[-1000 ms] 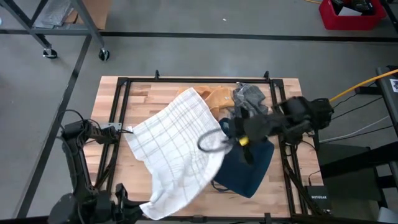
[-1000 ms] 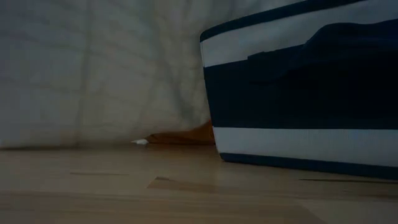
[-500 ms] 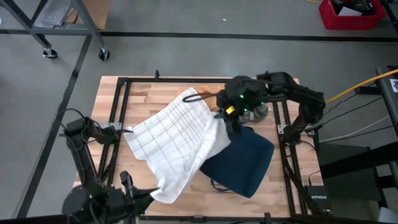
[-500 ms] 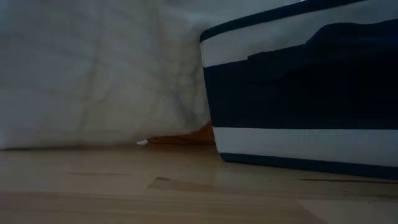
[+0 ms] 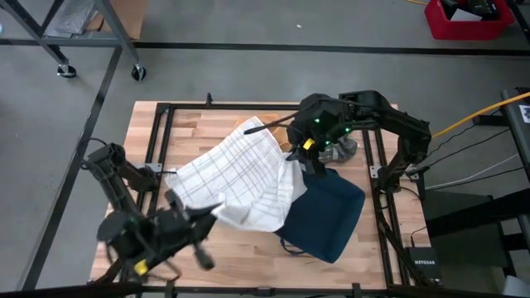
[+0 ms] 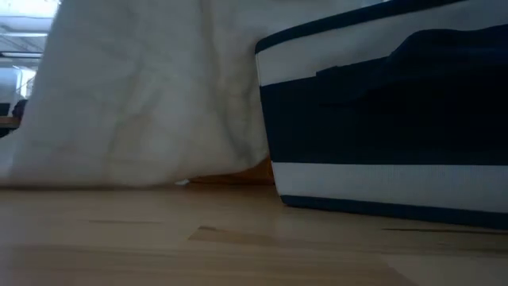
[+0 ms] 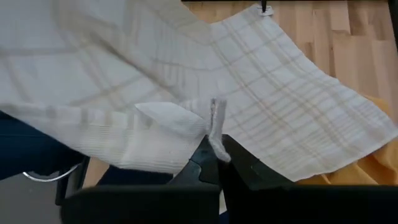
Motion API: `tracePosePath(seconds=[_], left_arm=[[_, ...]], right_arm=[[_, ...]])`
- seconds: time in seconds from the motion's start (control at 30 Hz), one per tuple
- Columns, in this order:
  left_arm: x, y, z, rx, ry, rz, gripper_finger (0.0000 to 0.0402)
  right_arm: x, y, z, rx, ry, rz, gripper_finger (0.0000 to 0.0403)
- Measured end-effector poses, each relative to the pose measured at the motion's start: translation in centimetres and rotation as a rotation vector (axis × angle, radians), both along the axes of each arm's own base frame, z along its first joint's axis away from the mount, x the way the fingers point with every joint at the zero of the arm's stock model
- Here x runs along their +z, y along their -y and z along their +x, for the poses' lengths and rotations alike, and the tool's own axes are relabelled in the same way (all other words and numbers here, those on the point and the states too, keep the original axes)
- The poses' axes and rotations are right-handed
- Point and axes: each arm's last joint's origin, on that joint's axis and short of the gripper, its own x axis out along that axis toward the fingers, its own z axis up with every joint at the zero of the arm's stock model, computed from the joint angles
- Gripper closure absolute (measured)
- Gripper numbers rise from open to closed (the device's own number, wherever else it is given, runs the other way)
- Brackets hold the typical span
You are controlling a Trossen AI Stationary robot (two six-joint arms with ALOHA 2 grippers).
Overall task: Fold towel
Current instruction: Fold the white towel
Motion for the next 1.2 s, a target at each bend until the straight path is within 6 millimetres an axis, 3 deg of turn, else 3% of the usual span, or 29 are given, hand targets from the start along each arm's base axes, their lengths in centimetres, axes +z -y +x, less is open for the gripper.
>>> tracePosePath(seconds=[0.2, 0.37, 0.53, 0.67, 0.83, 0.97, 1.2], left_arm=[[0.1, -1.7, 2.0, 0.029, -0.043, 0.133, 0.0401], [-0.3, -1.4, 3.5, -0.168, 0.035, 0.332, 0.0401], [-0.7, -2.2, 4.5, -0.430, 0.064, 0.365, 0.0401], [-1.2, -3.5, 4.7, -0.698, 0.038, 0.248, 0.0401], [-2.1, -5.6, 2.9, -0.715, -0.126, -0.041, 0.0401], [-3.3, -6.9, 0.7, -0.546, -0.194, -0.362, 0.0401], [-6.2, -7.9, -3.6, -0.169, -0.212, -0.588, 0.0401]], right_arm=[[0.0, -0.2, 0.0, 0.045, 0.001, 0.049, 0.0402], [0.1, -0.2, 0.0, 0.056, 0.003, 0.061, 0.0402], [0.1, -0.3, 0.0, 0.063, 0.009, 0.071, 0.0402], [0.1, -0.3, 0.0, 0.067, 0.009, 0.078, 0.0402], [0.1, -0.3, -0.1, 0.071, -0.004, 0.084, 0.0402], [0.0, -0.3, -0.2, 0.072, -0.013, 0.084, 0.0402], [-1.5, 1.2, 0.6, 0.035, -0.054, 0.054, 0.0402]])
